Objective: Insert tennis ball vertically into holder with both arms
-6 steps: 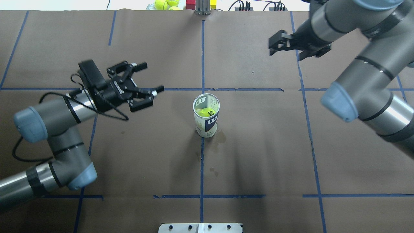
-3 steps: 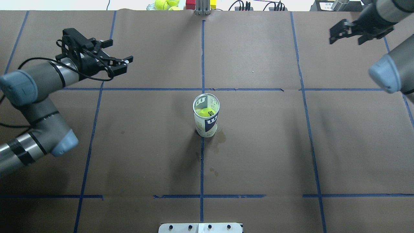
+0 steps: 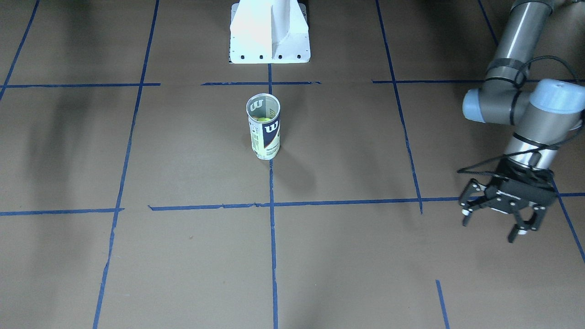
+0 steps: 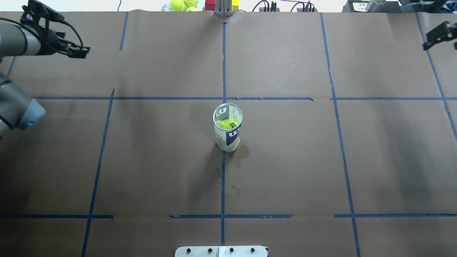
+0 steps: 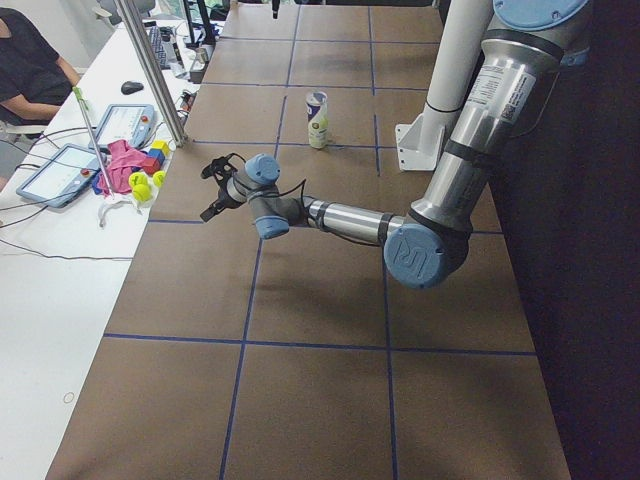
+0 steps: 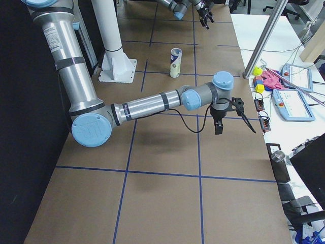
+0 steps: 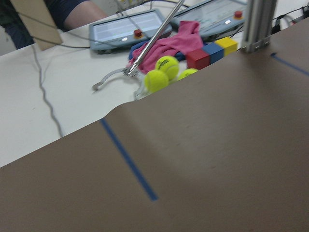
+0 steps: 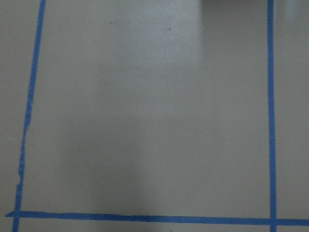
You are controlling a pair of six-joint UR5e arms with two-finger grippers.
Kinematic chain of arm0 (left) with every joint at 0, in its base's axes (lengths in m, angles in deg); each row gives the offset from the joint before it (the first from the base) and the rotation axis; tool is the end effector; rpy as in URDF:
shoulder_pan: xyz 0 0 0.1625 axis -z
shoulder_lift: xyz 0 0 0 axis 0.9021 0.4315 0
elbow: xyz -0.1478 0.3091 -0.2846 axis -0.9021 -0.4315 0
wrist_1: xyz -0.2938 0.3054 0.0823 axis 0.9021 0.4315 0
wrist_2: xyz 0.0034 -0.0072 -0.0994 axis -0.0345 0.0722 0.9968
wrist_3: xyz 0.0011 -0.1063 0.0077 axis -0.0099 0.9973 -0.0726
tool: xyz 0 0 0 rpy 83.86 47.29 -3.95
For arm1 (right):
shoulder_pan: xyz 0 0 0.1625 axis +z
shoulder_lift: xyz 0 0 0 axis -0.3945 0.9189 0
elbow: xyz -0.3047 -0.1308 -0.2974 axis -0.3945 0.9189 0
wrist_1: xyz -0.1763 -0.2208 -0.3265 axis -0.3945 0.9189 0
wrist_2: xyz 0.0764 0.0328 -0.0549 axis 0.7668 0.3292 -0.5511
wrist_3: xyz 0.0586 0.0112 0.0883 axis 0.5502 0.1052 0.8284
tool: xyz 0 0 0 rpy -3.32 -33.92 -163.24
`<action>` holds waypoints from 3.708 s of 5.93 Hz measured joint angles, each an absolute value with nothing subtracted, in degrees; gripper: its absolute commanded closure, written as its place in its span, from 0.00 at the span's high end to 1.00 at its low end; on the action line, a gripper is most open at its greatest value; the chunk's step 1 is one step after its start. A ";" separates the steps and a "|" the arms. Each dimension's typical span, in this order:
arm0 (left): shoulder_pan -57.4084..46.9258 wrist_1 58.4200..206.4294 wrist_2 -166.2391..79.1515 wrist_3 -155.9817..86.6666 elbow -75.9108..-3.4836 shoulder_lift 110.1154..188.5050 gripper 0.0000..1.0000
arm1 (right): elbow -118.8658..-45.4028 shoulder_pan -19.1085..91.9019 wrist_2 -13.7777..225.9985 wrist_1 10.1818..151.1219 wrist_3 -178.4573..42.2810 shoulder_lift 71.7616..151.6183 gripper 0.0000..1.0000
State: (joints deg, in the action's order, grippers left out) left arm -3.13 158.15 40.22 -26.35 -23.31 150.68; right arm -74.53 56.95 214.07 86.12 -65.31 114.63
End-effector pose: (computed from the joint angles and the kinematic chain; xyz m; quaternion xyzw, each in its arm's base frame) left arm 0.2479 -0.6718 0.5097 0.3784 0.3131 0.1068 0.8645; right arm -0.0490 -0.6556 0.5394 0.0735 -0.3750 0.0145 0.9240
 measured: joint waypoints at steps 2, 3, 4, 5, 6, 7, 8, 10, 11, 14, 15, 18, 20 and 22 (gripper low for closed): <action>6.00 144.58 51.40 -30.49 -23.18 149.69 1.00 | -66.00 61.88 217.94 79.49 -71.14 115.06 0.99; 10.81 140.65 57.27 -31.28 -23.22 148.21 1.00 | -64.48 62.49 218.43 78.48 -72.66 115.72 0.99; 14.35 135.34 61.35 -32.61 -23.66 147.56 1.00 | -63.78 62.80 218.44 78.16 -73.44 116.34 1.00; 17.46 128.23 65.28 -35.60 -24.56 147.42 1.00 | -63.57 63.10 217.81 78.04 -73.80 116.70 1.00; 20.64 120.98 69.17 -38.30 -25.82 147.45 1.00 | -63.43 63.26 216.78 78.03 -74.13 116.87 1.00; 22.88 114.03 71.81 -39.54 -27.49 147.46 1.00 | -62.80 63.30 215.99 78.07 -74.30 116.97 1.00; 23.68 107.34 72.73 -42.78 -29.31 147.27 1.00 | -62.04 63.33 215.82 78.08 -74.17 117.08 1.00; 24.30 95.77 72.72 -50.56 -32.13 146.73 1.00 | -61.53 63.07 215.95 78.32 -74.01 117.60 1.00; 24.35 92.35 72.28 -51.35 -32.71 146.25 1.00 | -61.50 62.05 216.08 79.47 -74.05 117.40 1.00; 23.70 91.27 67.80 -49.70 -34.02 145.05 1.00 | -62.07 61.11 216.76 92.22 -79.63 113.64 1.00; 22.80 91.34 67.44 -49.71 -34.11 144.81 1.00 | -62.33 61.83 216.80 95.44 -85.30 113.28 1.00; 21.23 91.38 67.17 -49.64 -34.03 144.51 1.00 | -64.35 62.72 217.01 99.07 -90.01 113.33 1.00; 21.17 91.41 67.33 -49.58 -34.36 143.52 1.00 | -64.45 62.73 217.02 99.08 -90.12 113.38 1.00; 20.69 91.46 67.26 -49.65 -35.70 142.94 1.00 | -64.46 62.73 217.03 98.77 -90.06 113.70 1.00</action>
State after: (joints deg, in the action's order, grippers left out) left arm 20.69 91.46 67.26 -49.65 -35.70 142.94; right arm -64.46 62.73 217.03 98.77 -90.06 113.70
